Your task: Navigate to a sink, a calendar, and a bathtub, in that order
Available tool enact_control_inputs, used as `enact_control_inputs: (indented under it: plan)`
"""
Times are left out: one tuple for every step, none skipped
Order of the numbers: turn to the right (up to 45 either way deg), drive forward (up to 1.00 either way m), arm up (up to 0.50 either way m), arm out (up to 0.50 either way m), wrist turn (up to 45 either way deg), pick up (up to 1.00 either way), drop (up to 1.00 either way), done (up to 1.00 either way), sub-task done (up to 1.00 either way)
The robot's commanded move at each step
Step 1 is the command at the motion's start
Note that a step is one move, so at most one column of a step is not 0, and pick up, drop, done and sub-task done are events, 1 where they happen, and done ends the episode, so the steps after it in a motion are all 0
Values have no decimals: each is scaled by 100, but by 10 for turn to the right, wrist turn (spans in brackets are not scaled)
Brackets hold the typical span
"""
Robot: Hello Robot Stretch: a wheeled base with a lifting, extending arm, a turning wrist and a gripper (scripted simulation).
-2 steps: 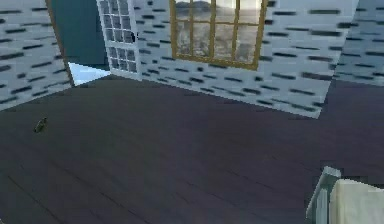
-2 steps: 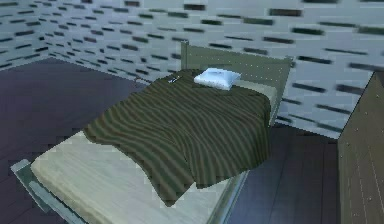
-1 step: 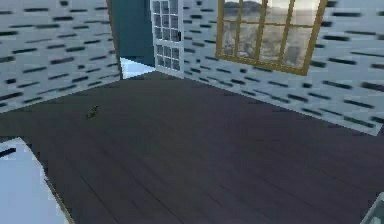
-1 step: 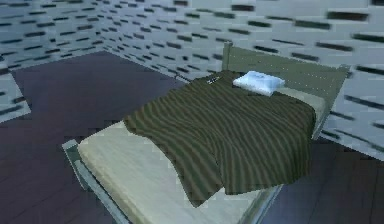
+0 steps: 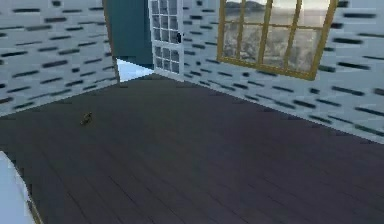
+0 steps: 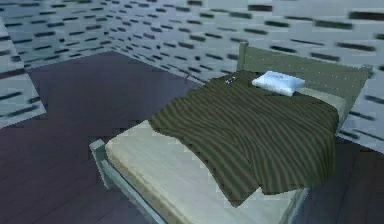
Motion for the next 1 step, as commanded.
enact_control_inputs:
  plan:
    - [120, 0, 0, 0, 0, 0, 0, 0, 0]
